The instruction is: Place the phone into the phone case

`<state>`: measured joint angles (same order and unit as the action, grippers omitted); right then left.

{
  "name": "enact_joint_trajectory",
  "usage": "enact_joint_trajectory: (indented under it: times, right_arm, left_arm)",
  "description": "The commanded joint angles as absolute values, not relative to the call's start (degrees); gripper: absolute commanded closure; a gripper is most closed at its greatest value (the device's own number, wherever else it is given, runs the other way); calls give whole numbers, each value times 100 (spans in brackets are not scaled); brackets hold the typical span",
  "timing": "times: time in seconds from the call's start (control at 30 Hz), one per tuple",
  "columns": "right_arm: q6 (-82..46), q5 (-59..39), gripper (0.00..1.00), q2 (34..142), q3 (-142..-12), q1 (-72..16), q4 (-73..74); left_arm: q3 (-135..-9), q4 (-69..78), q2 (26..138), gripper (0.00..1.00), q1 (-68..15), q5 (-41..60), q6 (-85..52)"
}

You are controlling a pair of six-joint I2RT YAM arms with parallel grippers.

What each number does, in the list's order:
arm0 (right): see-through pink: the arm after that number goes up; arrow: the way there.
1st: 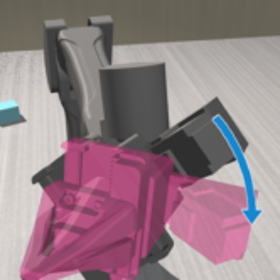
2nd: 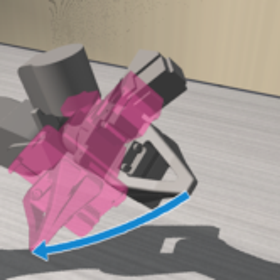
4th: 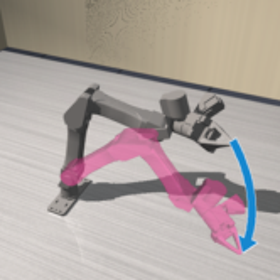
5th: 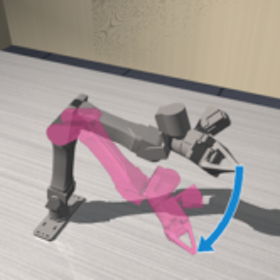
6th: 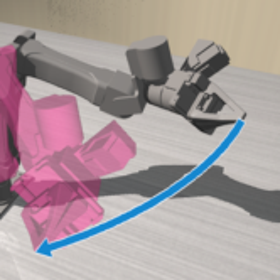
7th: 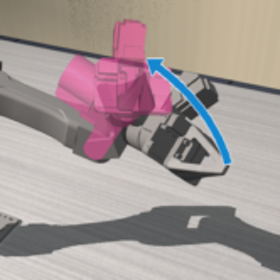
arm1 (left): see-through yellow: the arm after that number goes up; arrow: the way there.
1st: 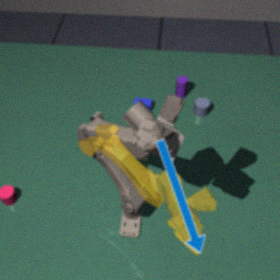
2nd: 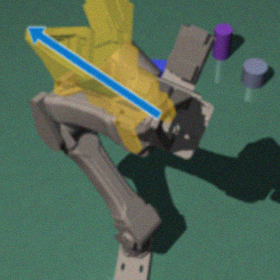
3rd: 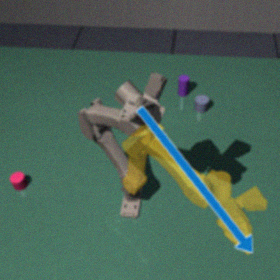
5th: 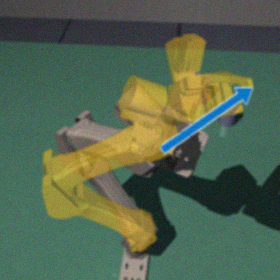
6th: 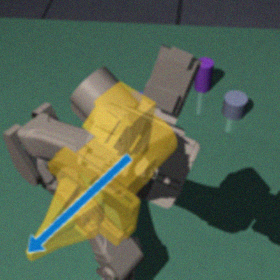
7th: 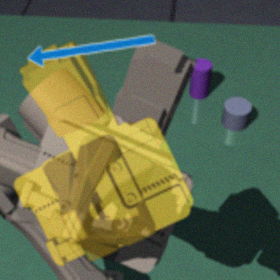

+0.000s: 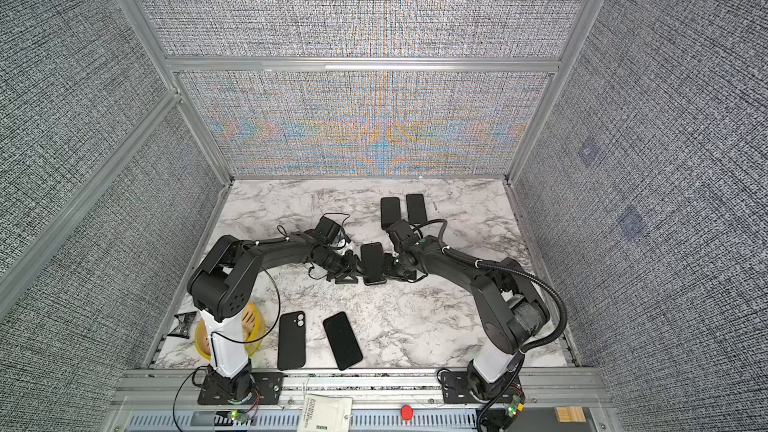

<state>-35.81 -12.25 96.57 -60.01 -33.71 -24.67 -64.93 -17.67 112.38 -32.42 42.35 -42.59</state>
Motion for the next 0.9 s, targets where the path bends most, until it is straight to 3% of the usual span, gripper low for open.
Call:
enact_joint_trajectory:
  times: [0.0, 0.87]
  right_arm:
    - [-3483, -1156, 76, 9739, -6069, -3362, -2476]
    - [-3366, -1389, 88, 10247, -6192, -3405, -2527]
  left_arm:
    - [-6571, -1767, 11337, 50, -3286, 4232, -4301]
    - [-6486, -1794, 11495, 58, -3321, 4007, -4289]
